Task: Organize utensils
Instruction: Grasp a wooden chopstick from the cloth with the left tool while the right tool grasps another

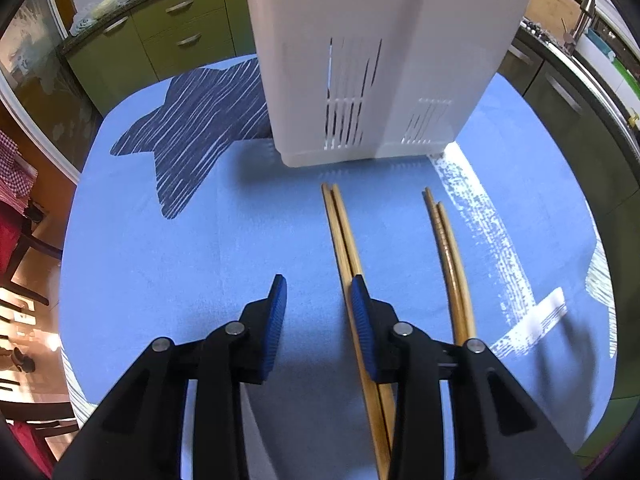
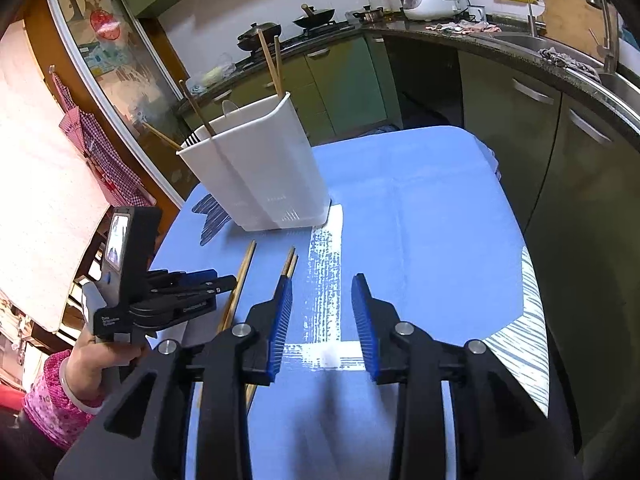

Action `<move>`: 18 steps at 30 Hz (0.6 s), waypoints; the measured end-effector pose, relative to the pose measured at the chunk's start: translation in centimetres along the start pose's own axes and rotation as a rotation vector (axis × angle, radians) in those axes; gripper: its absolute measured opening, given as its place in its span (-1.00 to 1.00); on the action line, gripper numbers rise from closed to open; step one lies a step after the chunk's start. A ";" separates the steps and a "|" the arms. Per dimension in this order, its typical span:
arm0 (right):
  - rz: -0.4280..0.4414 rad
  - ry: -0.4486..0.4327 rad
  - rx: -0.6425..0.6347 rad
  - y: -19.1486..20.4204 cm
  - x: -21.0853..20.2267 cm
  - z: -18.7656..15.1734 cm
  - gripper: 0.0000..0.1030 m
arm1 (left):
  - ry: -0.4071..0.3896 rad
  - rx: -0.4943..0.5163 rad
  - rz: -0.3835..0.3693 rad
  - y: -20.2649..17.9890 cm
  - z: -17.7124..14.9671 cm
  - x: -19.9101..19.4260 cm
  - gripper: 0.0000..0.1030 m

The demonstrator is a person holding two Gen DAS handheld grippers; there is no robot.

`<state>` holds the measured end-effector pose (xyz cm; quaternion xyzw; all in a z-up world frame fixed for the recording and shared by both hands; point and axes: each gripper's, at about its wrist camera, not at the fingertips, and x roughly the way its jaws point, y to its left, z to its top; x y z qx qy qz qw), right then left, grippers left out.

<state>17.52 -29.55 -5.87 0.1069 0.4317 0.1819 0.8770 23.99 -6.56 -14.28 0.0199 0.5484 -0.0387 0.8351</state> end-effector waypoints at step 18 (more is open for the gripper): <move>0.022 0.011 0.015 -0.3 0.1 -0.3 -0.38 | 0.039 0.035 0.004 -1.5 0.7 0.7 -0.85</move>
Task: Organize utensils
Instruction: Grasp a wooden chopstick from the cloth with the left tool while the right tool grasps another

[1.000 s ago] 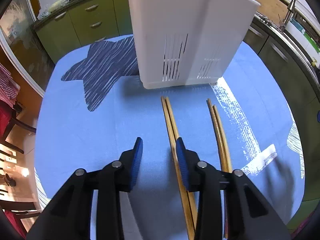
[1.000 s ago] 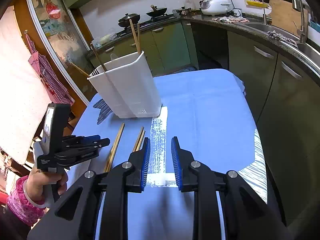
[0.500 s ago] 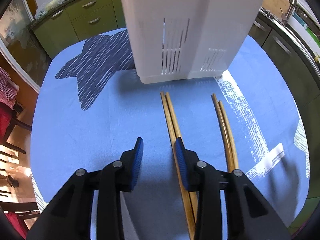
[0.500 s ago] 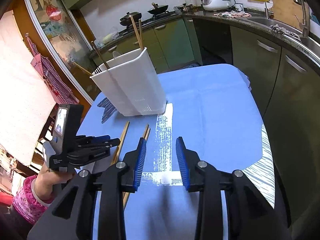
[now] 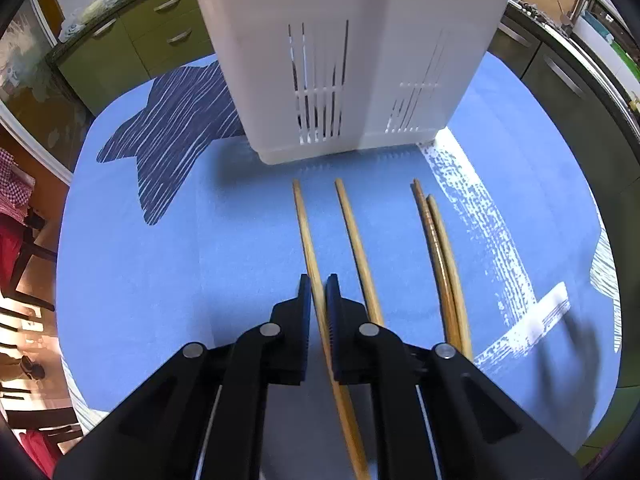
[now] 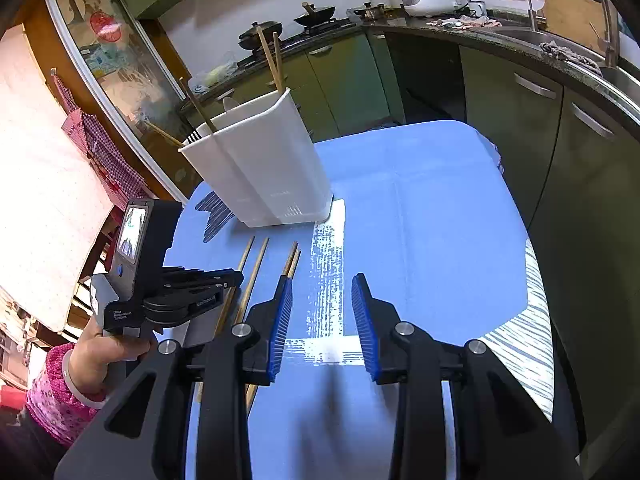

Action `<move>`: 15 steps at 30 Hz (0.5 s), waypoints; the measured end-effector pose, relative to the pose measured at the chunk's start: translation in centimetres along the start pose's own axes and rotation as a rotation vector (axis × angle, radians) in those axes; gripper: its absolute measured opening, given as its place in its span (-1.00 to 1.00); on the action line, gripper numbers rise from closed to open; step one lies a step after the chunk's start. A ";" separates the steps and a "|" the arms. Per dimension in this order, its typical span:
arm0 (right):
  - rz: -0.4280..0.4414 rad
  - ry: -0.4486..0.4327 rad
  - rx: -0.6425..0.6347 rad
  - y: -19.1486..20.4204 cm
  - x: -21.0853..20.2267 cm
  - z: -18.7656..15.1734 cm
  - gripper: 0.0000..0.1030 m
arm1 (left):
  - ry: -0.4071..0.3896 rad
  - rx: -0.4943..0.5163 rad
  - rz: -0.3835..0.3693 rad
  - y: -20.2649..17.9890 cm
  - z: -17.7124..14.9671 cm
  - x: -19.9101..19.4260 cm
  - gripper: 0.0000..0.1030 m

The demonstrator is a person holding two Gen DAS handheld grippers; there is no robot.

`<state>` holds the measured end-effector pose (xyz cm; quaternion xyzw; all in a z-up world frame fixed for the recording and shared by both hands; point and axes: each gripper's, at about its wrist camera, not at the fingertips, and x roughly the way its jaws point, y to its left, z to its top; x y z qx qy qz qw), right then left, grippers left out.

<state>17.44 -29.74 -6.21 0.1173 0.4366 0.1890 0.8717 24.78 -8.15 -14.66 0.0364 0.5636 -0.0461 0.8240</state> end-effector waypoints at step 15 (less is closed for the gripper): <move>-0.034 0.051 -0.036 1.3 1.8 0.1 -0.36 | -0.261 -0.021 -0.057 2.0 -1.9 -9.1 -0.88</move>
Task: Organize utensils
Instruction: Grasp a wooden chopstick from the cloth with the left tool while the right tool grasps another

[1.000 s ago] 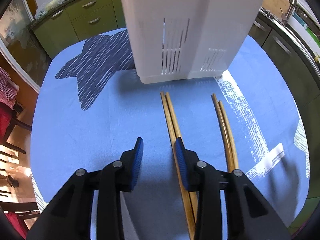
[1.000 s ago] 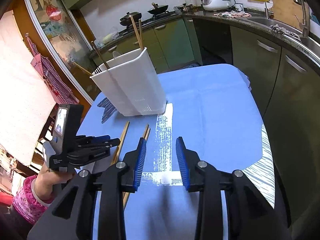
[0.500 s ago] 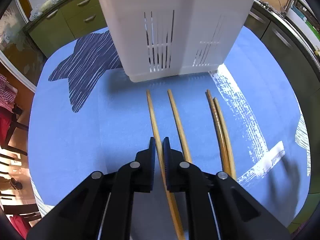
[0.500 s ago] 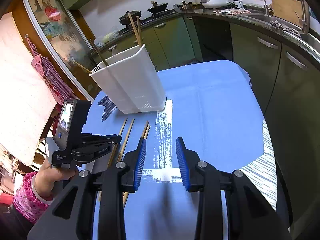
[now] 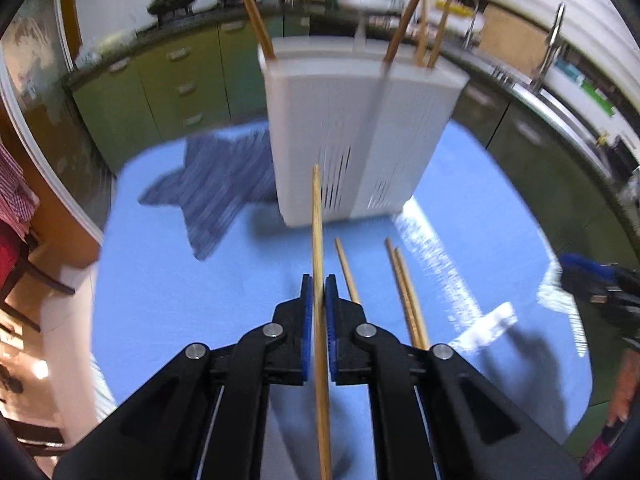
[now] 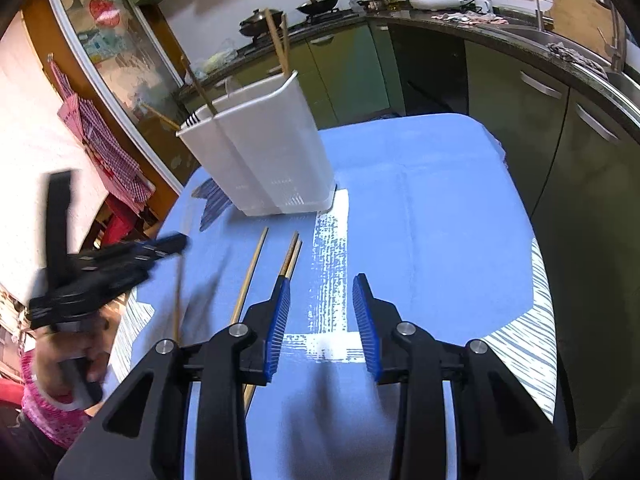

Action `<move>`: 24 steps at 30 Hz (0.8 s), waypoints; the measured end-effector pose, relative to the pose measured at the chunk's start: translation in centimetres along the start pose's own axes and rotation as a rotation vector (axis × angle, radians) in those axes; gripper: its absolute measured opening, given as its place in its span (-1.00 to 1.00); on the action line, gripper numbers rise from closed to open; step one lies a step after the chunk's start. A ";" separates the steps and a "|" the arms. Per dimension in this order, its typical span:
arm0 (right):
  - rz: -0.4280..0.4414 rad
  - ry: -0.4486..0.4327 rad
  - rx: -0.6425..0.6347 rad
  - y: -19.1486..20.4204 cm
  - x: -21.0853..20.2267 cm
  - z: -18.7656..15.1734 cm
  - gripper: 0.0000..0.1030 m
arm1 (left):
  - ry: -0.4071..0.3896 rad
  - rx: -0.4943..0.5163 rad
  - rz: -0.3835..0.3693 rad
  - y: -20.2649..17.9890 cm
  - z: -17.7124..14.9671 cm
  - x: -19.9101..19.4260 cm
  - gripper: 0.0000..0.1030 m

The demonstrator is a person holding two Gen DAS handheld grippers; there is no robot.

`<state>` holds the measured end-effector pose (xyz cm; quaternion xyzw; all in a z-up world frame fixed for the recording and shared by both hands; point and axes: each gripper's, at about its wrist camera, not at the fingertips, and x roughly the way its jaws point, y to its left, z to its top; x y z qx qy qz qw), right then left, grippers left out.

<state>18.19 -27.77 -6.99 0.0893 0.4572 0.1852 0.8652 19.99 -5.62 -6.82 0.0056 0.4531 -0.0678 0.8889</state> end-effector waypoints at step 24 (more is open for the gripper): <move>-0.147 0.284 -0.073 4.8 13.3 1.5 -0.67 | -0.215 0.018 -0.073 2.2 -3.7 -8.8 -0.88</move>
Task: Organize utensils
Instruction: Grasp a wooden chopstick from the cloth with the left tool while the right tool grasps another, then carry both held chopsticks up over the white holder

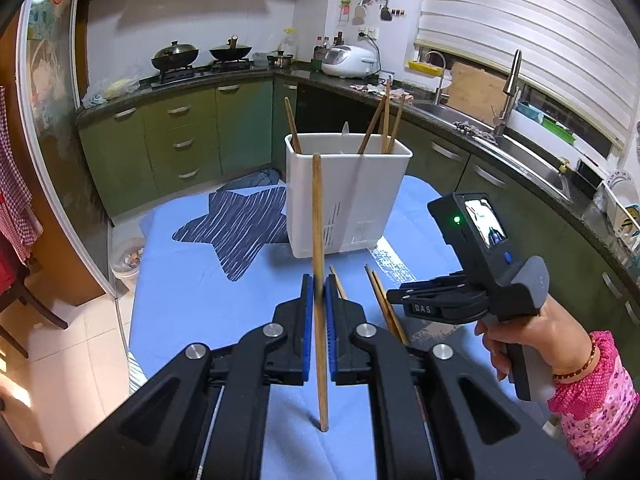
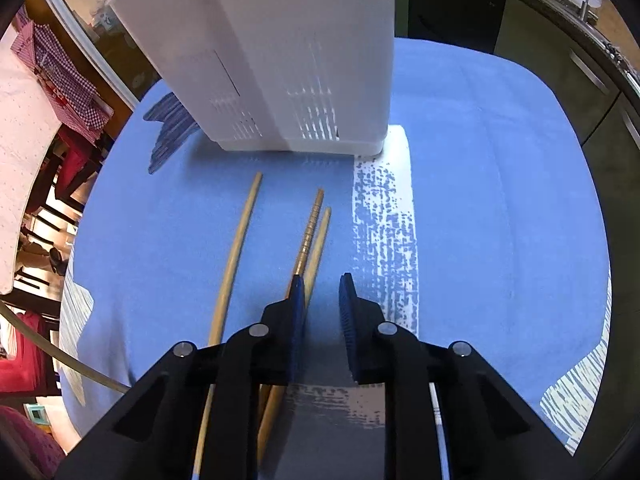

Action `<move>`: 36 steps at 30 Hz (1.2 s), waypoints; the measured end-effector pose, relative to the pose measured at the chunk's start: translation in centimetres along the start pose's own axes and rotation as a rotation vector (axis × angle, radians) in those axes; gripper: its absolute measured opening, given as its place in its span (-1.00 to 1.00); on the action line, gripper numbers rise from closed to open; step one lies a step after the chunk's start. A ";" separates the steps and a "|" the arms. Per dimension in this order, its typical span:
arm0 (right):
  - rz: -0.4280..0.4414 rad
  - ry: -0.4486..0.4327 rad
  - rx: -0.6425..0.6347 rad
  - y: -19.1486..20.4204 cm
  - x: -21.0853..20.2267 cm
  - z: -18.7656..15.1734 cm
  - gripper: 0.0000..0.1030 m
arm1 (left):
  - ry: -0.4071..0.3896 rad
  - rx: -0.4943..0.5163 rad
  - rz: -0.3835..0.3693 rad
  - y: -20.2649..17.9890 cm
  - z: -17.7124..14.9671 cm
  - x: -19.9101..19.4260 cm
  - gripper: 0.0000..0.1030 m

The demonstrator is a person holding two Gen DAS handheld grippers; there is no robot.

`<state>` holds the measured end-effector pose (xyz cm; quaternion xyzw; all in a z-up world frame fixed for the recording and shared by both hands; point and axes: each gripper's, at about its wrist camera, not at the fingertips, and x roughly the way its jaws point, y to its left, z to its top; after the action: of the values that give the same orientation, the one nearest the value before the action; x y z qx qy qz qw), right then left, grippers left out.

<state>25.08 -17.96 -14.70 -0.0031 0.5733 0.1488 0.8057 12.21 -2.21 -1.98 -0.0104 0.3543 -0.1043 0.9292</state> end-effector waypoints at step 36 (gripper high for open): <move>-0.027 -0.019 0.025 1.3 -0.1 0.1 -0.86 | -0.010 0.020 -0.017 0.2 -0.3 -1.0 -0.88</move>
<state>24.84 -16.74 -14.39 0.0004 0.5673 0.1307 0.8131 11.31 -1.76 -1.54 -0.0047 0.3486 -0.1155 0.9301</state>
